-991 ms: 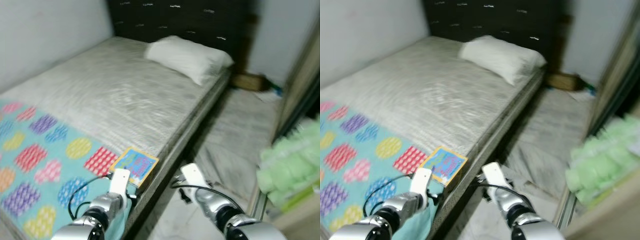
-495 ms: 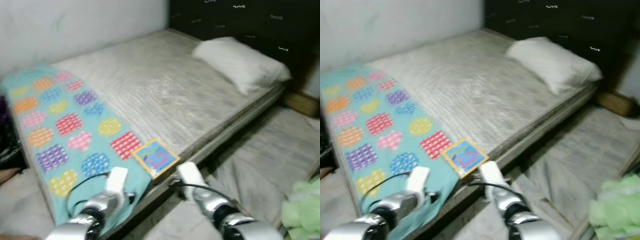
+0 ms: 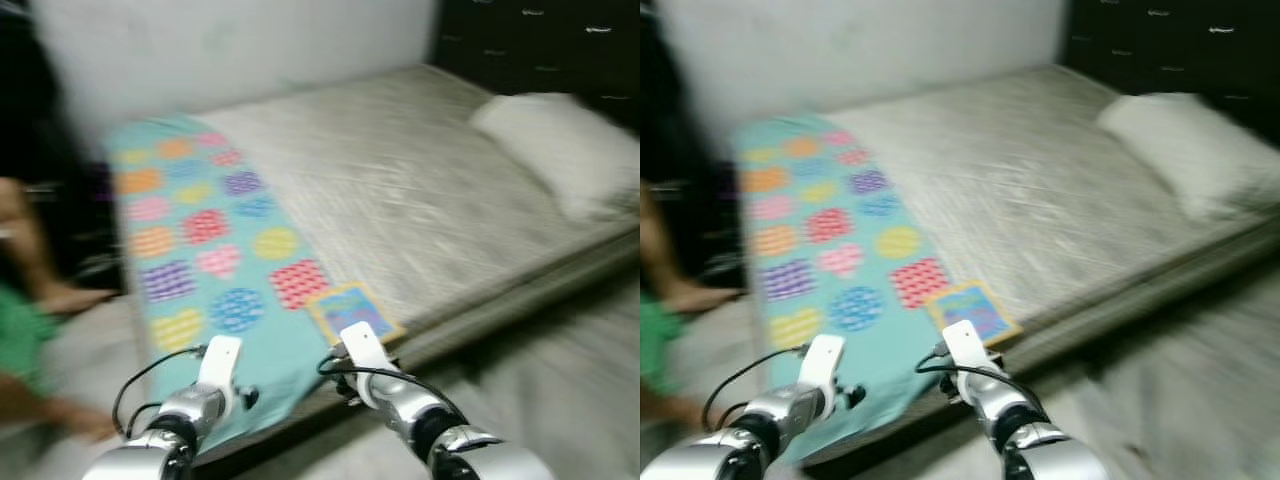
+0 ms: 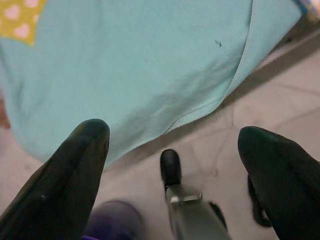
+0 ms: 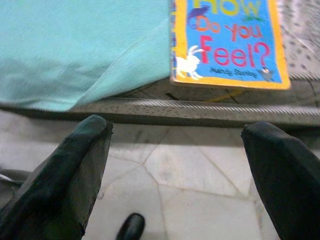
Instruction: Clean up the room
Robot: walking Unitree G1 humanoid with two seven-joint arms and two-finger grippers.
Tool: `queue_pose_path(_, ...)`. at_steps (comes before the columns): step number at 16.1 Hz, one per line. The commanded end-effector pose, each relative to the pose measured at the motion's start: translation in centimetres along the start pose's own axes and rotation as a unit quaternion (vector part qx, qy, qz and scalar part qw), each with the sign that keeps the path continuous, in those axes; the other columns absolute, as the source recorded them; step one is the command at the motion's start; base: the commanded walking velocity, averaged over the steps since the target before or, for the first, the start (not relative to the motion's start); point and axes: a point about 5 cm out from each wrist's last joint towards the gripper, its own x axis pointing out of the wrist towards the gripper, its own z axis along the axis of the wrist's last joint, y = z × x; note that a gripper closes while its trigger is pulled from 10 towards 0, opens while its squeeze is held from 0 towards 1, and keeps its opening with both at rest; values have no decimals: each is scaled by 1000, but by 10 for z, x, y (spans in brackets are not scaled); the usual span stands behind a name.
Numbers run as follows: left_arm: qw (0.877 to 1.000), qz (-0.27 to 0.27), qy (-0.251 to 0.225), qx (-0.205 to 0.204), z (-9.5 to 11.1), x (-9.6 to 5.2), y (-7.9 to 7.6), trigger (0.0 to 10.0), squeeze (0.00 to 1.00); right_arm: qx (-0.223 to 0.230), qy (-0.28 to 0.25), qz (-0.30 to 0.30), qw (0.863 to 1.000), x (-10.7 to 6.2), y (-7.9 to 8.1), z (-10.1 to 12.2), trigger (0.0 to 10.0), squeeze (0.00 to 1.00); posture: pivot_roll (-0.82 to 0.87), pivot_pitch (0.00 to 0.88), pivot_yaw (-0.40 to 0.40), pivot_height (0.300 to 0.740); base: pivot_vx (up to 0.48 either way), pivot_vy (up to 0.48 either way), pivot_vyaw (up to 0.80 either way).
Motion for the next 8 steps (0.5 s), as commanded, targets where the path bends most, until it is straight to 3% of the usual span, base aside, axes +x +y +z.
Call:
queue_pose_path(1,1000,-1,3,-6,-3,0,-1,10000,0,-3,4,0,1000,0,-1,-1,10000,0,-102,0,21,740,0,0,800)
queue_pose_path(8,1000,-4,-4,-10,0,0,-1,10000,0,-5,2,1,1000,0,-1,0,10000,0,-102,0,21,740,0,0,800)
